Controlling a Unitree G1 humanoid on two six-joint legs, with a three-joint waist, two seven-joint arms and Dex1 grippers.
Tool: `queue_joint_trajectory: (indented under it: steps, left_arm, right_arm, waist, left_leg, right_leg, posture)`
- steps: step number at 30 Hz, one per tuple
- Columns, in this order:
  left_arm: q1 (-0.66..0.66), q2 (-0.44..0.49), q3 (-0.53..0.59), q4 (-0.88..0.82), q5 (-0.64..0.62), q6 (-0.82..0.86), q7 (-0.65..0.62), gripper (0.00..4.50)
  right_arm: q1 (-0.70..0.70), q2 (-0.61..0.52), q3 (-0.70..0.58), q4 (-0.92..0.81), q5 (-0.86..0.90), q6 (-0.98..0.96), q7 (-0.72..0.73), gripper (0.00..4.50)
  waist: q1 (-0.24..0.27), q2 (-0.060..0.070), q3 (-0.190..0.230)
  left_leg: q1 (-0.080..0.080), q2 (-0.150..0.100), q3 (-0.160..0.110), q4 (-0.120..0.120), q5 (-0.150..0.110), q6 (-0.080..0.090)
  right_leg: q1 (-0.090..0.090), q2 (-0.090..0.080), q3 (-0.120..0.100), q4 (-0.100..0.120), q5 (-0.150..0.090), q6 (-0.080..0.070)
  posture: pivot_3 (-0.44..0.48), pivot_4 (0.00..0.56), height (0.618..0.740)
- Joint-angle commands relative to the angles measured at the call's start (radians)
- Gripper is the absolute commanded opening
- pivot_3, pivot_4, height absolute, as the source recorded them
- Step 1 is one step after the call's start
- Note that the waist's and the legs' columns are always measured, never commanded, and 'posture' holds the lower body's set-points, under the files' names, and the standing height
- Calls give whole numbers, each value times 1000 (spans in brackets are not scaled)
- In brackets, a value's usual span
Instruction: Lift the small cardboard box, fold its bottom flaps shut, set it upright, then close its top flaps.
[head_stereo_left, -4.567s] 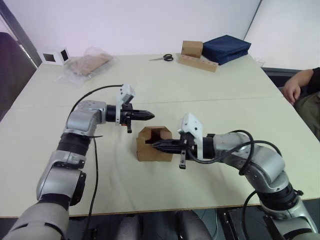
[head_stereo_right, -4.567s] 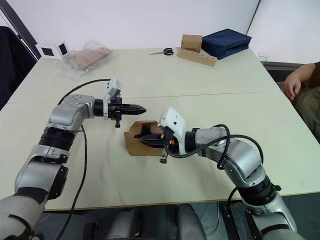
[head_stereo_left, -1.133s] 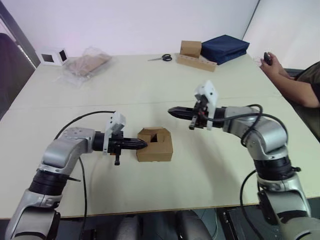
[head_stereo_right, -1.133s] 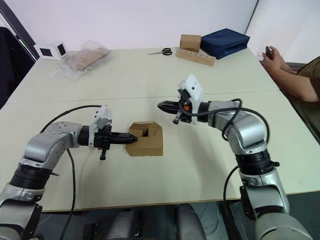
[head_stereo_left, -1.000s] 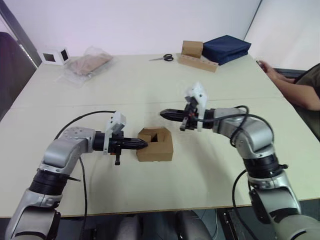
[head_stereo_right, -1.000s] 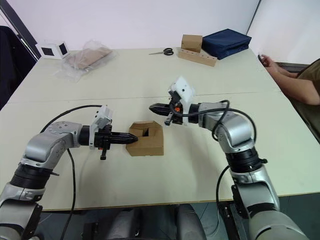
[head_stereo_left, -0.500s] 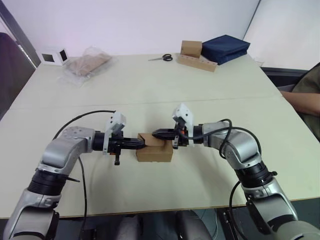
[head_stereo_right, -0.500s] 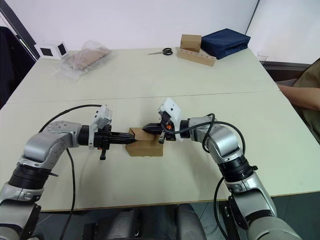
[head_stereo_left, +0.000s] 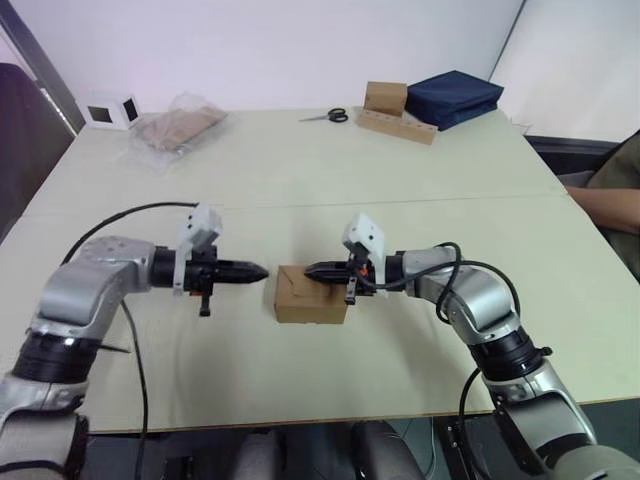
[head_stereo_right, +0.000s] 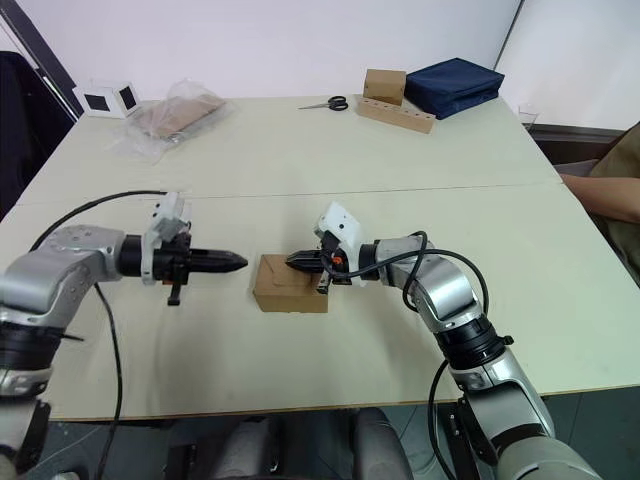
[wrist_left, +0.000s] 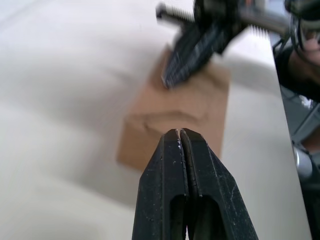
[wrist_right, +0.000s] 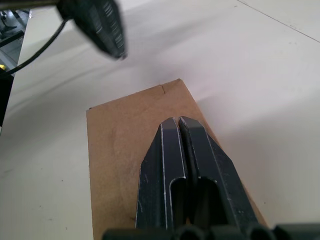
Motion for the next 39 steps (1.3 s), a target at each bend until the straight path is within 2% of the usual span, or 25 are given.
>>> queue_joint_trajectory:
  steps: [1,5,9,23,39]
  left_arm:
    - [-69,-64,-44,67,33,-37,15,15]
    - [-119,-157,-109,180,96,-104,17,15]
    - [-140,-207,-156,245,139,-152,-9,15]
    - [-164,-244,-167,304,184,-207,-50,15]
    - [-165,-244,-155,291,185,-204,-55,15]
  right_arm:
    - [2,-8,2,-59,4,16,-1,0]
    - [11,-22,5,-103,0,34,-9,0]
    - [15,-36,4,-170,9,70,-24,0]
    - [63,-73,39,-334,34,176,-44,0]
    - [26,-76,70,-241,-36,131,-69,0]
  waist:
    - [-4,0,0]
    - [-7,0,0]
    - [-5,0,0]
    - [-3,0,0]
    - [-4,0,0]
  left_leg:
    - [0,0,0,0,0,0]
    - [0,0,0,-1,0,0]
    - [0,0,0,0,0,0]
    - [0,0,0,0,0,0]
    - [0,0,0,0,0,0]
  right_leg:
    - [0,0,0,0,0,0]
    - [-1,0,0,0,0,0]
    - [-1,0,0,0,0,0]
    - [-1,0,0,0,0,0]
    - [-1,0,0,0,0,0]
  posture:
    - [0,150,740]
    - [0,150,740]
    - [0,150,740]
    - [0,150,740]
    - [0,150,740]
